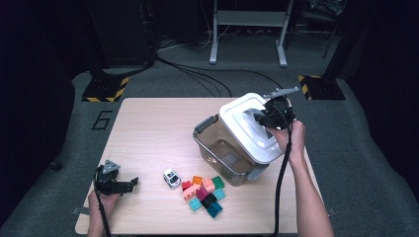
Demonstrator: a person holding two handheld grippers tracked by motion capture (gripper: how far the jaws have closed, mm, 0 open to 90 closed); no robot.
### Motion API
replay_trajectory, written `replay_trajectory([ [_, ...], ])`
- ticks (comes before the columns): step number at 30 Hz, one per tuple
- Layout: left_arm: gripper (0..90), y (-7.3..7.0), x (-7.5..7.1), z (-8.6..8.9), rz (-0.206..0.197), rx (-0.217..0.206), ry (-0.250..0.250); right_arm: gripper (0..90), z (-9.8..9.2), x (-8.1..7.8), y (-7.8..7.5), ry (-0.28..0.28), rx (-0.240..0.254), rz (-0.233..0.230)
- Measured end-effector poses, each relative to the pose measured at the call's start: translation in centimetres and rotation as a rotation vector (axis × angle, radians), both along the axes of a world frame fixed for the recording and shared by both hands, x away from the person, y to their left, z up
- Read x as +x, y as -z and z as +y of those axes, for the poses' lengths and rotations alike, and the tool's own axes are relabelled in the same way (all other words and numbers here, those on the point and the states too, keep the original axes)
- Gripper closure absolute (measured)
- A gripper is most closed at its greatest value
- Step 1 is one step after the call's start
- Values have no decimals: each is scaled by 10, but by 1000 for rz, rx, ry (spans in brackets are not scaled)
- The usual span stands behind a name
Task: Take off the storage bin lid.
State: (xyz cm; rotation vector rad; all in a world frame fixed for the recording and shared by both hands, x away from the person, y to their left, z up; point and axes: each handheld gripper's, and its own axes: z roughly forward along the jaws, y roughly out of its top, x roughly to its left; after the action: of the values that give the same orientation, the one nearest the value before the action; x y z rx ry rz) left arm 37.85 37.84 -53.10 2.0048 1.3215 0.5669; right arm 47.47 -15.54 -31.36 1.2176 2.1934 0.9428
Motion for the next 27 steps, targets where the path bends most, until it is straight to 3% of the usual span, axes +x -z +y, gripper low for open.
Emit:
replay_trajectory([
  [15, 41, 0, 0, 0, 0, 0, 0, 672, -40, 8, 3, 125, 5, 7],
  [27, 41, 0, 0, 0, -1, 0, 0, 672, -74, 13, 17, 244, 6, 8],
])
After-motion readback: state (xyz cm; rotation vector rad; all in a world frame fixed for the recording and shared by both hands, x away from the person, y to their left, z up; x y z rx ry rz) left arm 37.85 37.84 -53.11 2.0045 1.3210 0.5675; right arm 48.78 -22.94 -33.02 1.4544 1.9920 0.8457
